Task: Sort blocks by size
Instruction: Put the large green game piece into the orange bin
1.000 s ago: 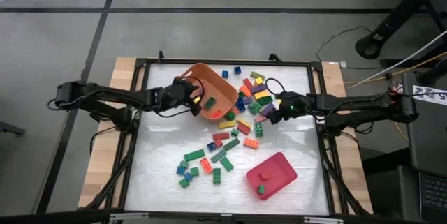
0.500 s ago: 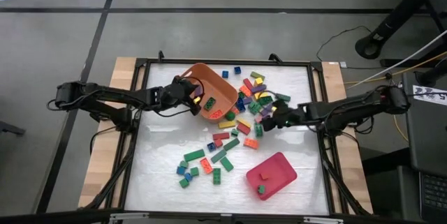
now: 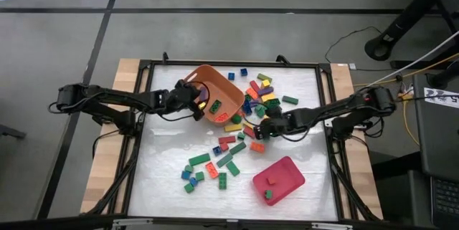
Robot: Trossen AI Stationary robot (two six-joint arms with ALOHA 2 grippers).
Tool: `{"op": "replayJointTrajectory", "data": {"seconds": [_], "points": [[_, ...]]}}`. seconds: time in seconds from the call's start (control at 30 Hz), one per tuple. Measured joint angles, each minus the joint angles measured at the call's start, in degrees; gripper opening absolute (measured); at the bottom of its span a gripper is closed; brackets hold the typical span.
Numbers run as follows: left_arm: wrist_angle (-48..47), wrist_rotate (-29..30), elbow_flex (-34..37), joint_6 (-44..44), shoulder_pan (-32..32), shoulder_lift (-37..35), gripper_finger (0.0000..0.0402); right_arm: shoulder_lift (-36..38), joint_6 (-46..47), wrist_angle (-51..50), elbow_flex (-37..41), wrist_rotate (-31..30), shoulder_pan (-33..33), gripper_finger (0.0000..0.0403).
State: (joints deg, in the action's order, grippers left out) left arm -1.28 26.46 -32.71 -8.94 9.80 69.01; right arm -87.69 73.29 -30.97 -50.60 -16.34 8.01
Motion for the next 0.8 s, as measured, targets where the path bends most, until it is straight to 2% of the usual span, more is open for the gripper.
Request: {"op": "replayJointTrajectory", "data": {"seconds": [0.27,0.8], "points": [[-1.35,-2.51,0.0,-0.03,-0.09,-0.02,0.0208,-4.21,3.12,-3.72,-3.58,0.76,0.01,0.0193],[-1.55,-2.51,0.0,-0.03,-0.09,-0.02,0.0208,-4.38,8.91,-5.52,-3.6,-2.3,2.22,0.0193]]}}
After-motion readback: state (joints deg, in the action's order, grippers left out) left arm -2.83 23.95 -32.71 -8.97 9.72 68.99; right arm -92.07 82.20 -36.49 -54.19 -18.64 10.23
